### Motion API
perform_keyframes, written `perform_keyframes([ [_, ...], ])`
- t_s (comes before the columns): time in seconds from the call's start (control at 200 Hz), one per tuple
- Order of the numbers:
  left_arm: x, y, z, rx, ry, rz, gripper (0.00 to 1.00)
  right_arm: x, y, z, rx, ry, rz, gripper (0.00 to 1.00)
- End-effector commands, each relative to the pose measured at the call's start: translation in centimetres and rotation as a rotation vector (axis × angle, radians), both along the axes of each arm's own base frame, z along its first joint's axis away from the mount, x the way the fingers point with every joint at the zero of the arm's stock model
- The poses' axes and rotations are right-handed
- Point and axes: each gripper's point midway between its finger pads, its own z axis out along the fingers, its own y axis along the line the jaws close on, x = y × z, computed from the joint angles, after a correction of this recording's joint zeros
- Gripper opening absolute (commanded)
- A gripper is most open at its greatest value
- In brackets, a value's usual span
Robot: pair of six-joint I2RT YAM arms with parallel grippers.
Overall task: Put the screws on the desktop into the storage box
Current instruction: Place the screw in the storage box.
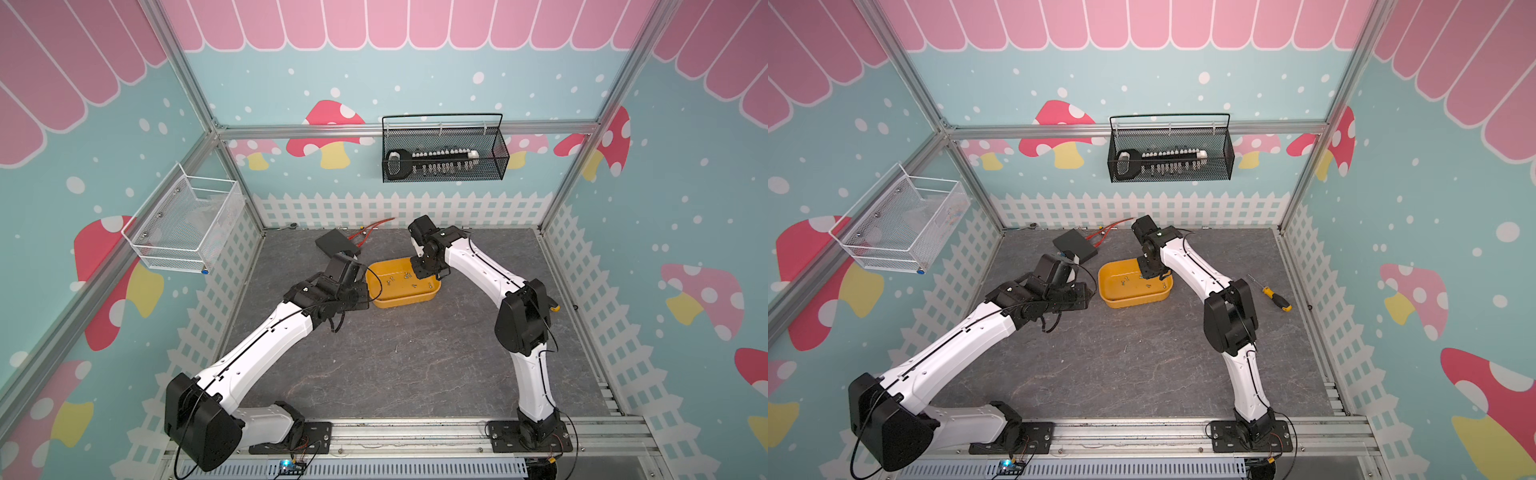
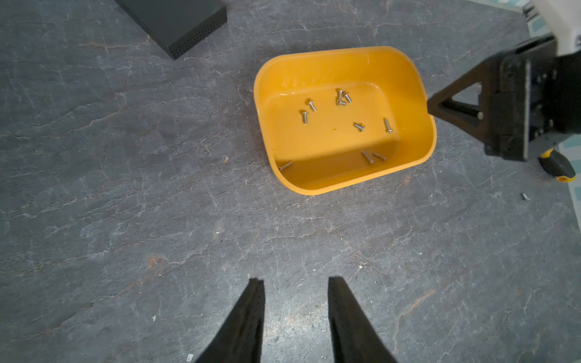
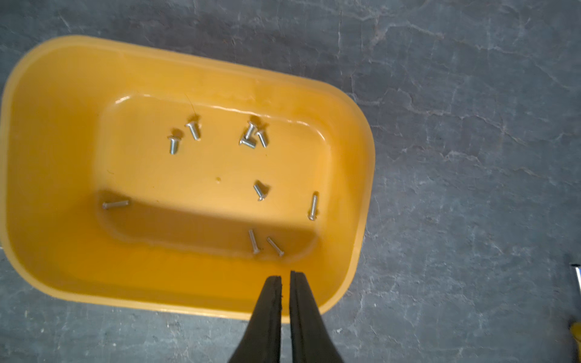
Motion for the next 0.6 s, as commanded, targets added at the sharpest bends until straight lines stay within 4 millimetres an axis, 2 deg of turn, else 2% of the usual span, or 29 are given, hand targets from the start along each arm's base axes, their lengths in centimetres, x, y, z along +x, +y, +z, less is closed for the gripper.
perform_keyframes([
  [0.0, -0.3, -0.2, 0.1, -0.026, -0.001, -0.021, 0.38, -1.8, -1.9, 2.6, -0.004, -0.049, -0.044, 0.19],
  [0.055, -0.7, -0.3, -0.3, -0.027, 0.008, -0.029, 0.38, -2.7, -3.3, 2.9, -0.015, -0.063, -0.077, 0.24],
  [0.075, -0.9, -0.4, -0.5, -0.026, 0.011, -0.032, 0.38, -3.2, -3.8, 4.0, -0.003, -0.087, -0.091, 0.26],
  [0.13, -1.4, -0.5, -0.9, -0.028, 0.023, -0.036, 0.38, -4.2, -5.3, 4.6, 0.007, -0.104, -0.136, 0.3],
  [0.235, -3.0, -2.5, -2.1, -0.034, 0.054, -0.085, 0.38, -5.5, -9.0, 5.5, 0.05, -0.151, -0.262, 0.35],
  [0.32, -4.4, -4.2, -3.5, -0.021, 0.087, -0.12, 0.39, -6.4, -12.7, 4.6, 0.063, -0.145, -0.375, 0.43],
  [0.39, -5.6, -5.8, -4.2, -0.029, 0.107, -0.151, 0.39, -7.2, -14.7, 3.4, 0.063, -0.112, -0.425, 0.46],
  [0.495, -7.1, -7.7, -5.5, -0.041, 0.135, -0.183, 0.41, -8.3, -16.1, 1.4, 0.071, -0.061, -0.474, 0.47],
  [0.595, -8.1, -8.5, -7.0, -0.039, 0.165, -0.195, 0.42, -8.9, -16.9, -0.3, 0.11, -0.034, -0.513, 0.47],
])
